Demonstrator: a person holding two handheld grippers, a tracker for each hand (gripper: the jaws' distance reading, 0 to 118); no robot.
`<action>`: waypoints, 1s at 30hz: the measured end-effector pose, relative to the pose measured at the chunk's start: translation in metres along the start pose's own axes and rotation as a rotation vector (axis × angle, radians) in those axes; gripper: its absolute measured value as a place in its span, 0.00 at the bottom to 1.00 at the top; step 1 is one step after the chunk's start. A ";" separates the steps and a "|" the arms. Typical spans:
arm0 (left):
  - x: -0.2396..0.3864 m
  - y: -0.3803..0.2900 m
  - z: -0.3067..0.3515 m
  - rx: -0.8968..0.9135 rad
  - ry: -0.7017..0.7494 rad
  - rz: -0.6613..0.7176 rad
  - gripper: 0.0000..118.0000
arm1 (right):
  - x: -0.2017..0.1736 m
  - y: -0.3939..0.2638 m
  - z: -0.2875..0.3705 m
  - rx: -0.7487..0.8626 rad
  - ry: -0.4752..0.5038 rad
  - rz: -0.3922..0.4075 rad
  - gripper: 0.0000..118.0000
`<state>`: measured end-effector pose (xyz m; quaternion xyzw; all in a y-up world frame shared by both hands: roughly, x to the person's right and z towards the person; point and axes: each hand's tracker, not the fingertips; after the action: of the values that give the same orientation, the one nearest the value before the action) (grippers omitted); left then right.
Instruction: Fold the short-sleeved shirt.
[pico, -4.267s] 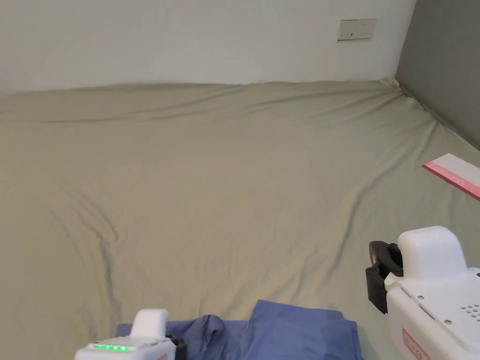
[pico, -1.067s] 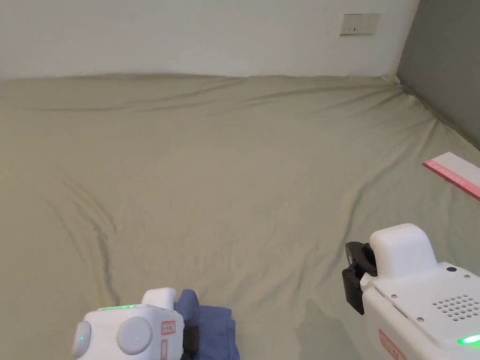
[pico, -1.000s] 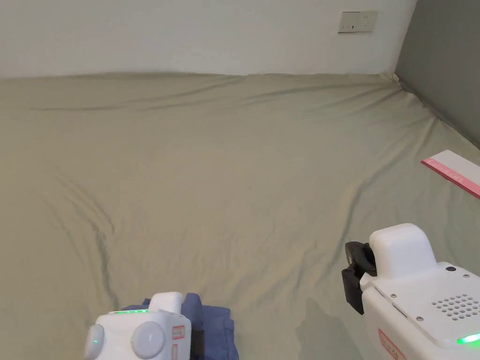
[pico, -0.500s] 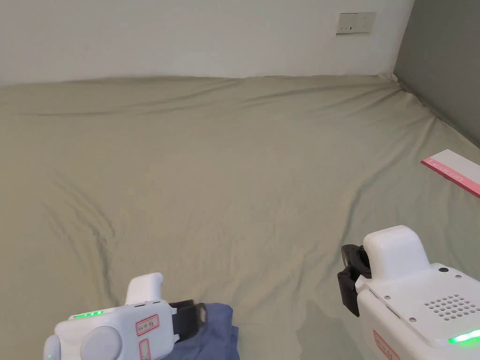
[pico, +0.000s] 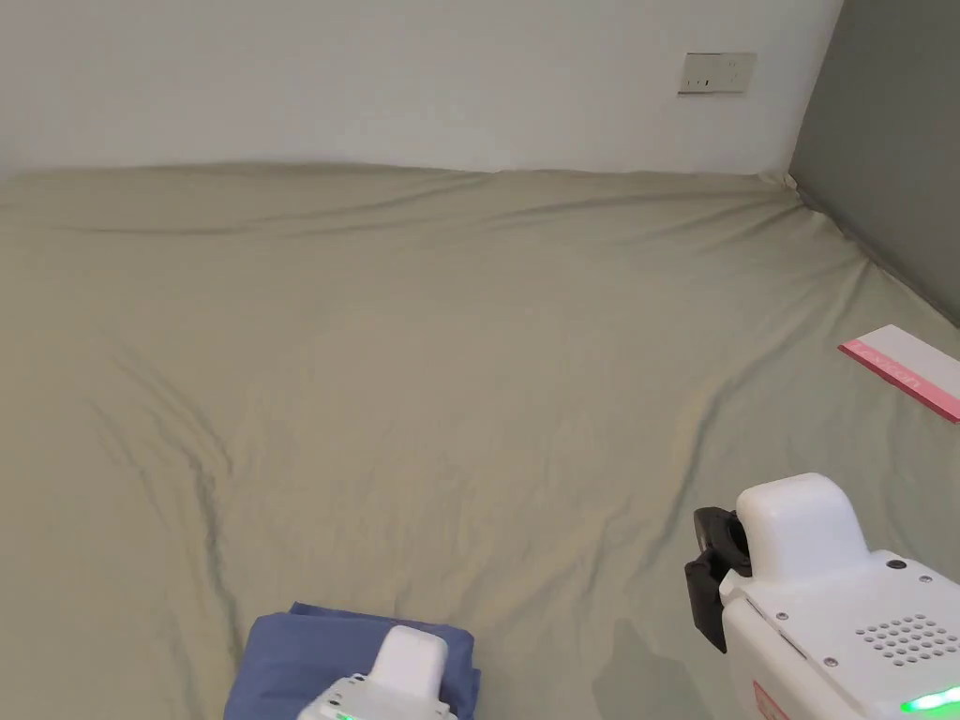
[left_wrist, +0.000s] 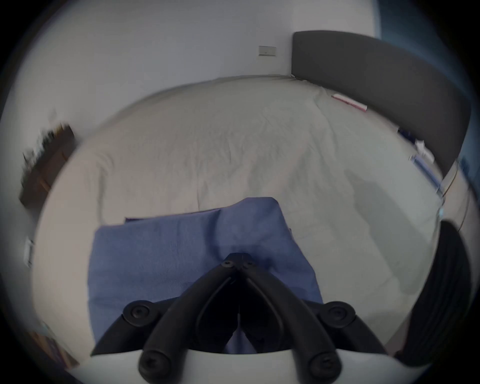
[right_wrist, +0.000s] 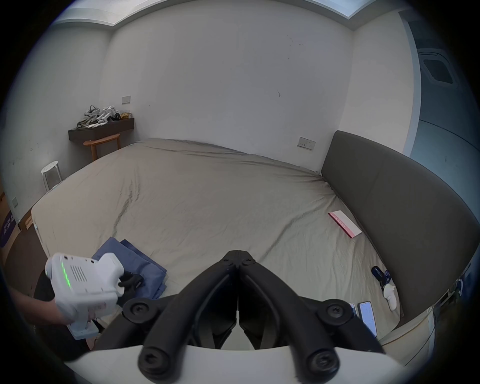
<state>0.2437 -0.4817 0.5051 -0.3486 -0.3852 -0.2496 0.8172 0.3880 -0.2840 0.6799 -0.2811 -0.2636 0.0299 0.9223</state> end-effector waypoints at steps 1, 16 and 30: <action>0.009 0.000 0.004 0.003 0.031 -0.047 0.00 | 0.000 -0.001 0.000 0.000 -0.002 0.001 0.02; -0.027 -0.025 0.082 0.103 -0.390 0.139 0.00 | -0.031 0.002 -0.043 -0.015 0.153 -0.024 0.02; -0.226 -0.058 0.065 0.132 -0.098 0.542 0.00 | -0.167 -0.100 -0.165 -0.470 0.456 0.200 0.02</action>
<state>0.0439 -0.4368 0.3752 -0.3964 -0.3326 0.0209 0.8554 0.3182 -0.4848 0.5395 -0.5098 -0.0213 -0.0051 0.8600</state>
